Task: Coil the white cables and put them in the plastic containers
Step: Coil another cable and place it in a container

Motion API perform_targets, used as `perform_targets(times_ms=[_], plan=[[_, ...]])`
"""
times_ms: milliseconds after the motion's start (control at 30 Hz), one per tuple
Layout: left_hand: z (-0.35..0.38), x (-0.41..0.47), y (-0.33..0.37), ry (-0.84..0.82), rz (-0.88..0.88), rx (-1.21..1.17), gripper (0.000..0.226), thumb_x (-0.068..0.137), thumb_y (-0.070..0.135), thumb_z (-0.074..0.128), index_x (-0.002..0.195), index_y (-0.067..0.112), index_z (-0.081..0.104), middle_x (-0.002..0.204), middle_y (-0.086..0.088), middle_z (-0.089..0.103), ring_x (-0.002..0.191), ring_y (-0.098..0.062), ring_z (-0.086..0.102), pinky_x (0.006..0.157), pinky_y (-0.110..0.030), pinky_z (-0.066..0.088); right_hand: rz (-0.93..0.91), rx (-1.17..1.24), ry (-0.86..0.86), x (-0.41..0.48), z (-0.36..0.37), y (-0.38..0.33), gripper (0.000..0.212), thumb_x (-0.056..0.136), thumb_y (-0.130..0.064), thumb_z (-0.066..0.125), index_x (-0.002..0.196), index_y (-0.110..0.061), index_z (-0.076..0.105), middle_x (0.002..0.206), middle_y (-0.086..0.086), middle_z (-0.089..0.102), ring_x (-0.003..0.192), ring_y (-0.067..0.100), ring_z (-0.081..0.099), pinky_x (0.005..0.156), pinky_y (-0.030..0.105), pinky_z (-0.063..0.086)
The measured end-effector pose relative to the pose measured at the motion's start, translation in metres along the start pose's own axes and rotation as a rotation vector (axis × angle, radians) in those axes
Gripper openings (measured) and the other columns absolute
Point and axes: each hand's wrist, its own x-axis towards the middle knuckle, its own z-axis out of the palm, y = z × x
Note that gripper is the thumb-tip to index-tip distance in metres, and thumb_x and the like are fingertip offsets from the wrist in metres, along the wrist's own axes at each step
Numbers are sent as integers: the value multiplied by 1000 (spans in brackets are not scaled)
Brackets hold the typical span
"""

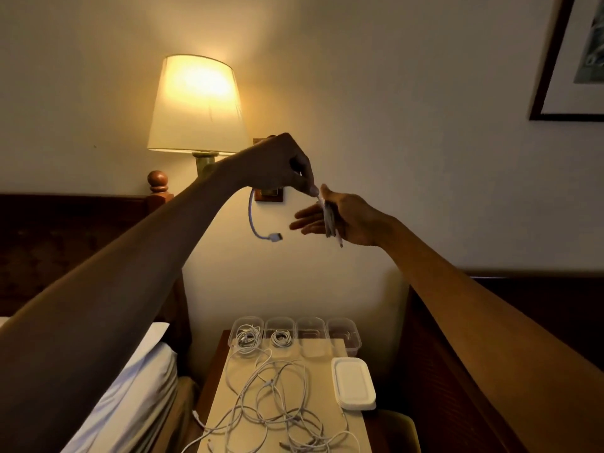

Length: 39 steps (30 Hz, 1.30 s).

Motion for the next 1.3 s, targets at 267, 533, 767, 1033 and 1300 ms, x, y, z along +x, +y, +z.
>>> perform_targets(times_ms=[267,533,767,1033,1300], plan=[[11,-2,-34,167,13,34,16,89,12,69,104,8,75,96,-3,73,76,1,63,70,-9,50,83,418,-369,-10,-7,-3,68,99,-59,28,68,-7,59,51,2,50,32,7,39,32,12,34],[43,-14,-31,129,-80,81,24,100,6,49,115,5,67,91,-1,63,70,-15,62,62,-14,45,4,593,-486,-7,-13,-12,58,105,-38,26,57,-14,47,46,0,45,28,8,40,27,16,34],[64,-10,-26,-166,-195,2,37,94,0,57,126,16,60,78,0,62,68,-19,57,66,-31,54,-199,605,-46,-8,-15,-17,53,106,-34,32,62,-13,54,54,0,50,37,8,41,39,14,37],[73,-1,16,-370,-286,-184,47,97,2,52,142,11,44,93,0,62,64,-12,62,52,-24,52,-270,316,308,0,-1,-18,51,105,-38,29,123,2,55,115,15,68,102,23,68,100,33,50],[37,-4,25,-376,-177,4,22,93,8,59,113,6,68,87,4,67,67,-8,65,61,-20,52,-157,-5,417,-7,5,-14,41,106,-36,32,101,-10,63,89,5,66,83,15,64,83,25,51]])
